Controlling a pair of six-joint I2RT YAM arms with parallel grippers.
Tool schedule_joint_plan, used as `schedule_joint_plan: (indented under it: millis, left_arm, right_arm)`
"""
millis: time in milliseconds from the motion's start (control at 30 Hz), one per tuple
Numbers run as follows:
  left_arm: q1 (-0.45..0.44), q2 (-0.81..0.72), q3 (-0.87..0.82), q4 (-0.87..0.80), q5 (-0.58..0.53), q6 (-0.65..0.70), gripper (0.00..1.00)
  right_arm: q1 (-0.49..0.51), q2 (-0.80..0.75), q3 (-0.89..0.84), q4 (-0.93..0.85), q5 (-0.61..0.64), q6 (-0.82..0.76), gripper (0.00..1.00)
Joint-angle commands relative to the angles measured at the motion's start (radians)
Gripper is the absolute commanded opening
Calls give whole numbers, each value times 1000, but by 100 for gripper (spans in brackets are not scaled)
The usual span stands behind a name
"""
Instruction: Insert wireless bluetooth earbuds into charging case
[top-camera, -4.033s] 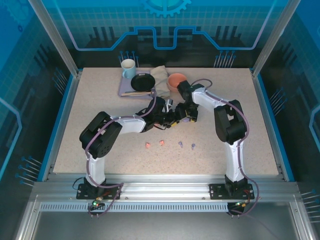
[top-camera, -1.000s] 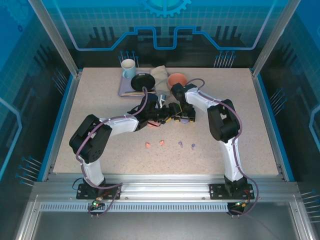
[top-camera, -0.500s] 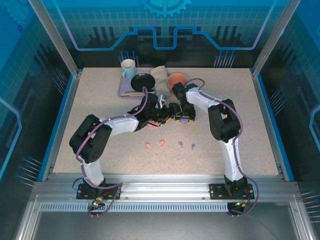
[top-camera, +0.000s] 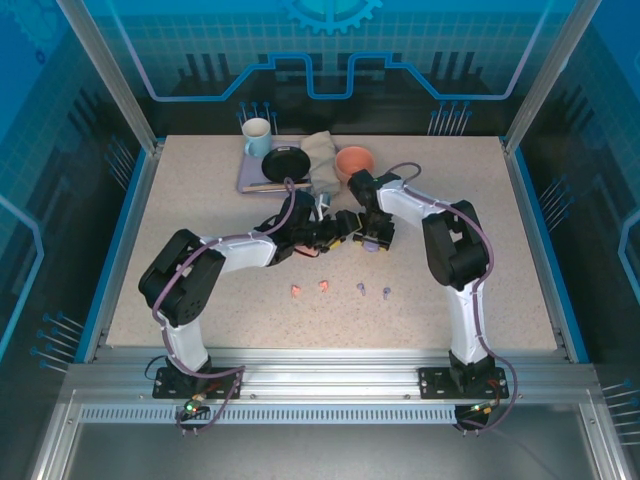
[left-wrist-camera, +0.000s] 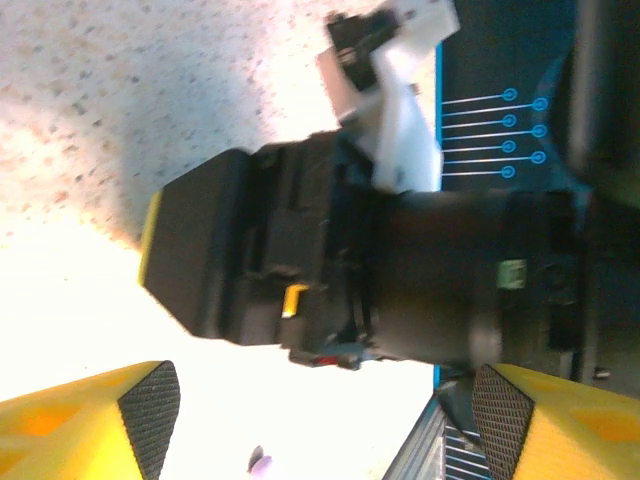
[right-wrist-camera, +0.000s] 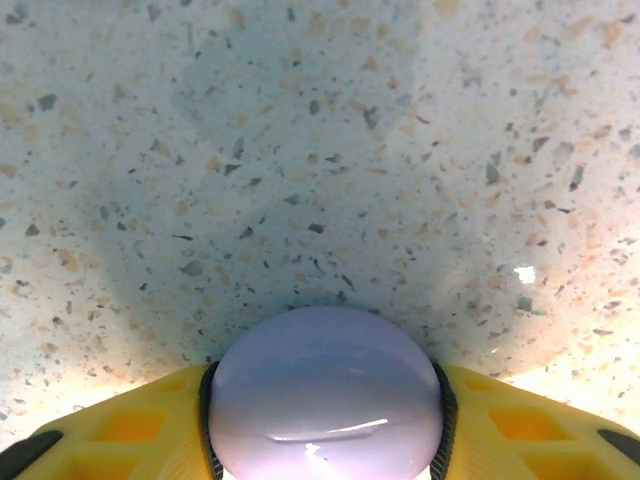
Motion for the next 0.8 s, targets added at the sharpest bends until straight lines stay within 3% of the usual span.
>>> schedule_joint_plan:
  millis: [0, 767]
  left_arm:
    - [-3, 17, -28, 37, -18, 8, 80]
    - [-32, 167, 35, 108, -9, -36, 75]
  right_arm:
    - [-27, -31, -10, -34, 12, 80, 49]
    - [-116, -120, -45, 74, -151, 181, 48]
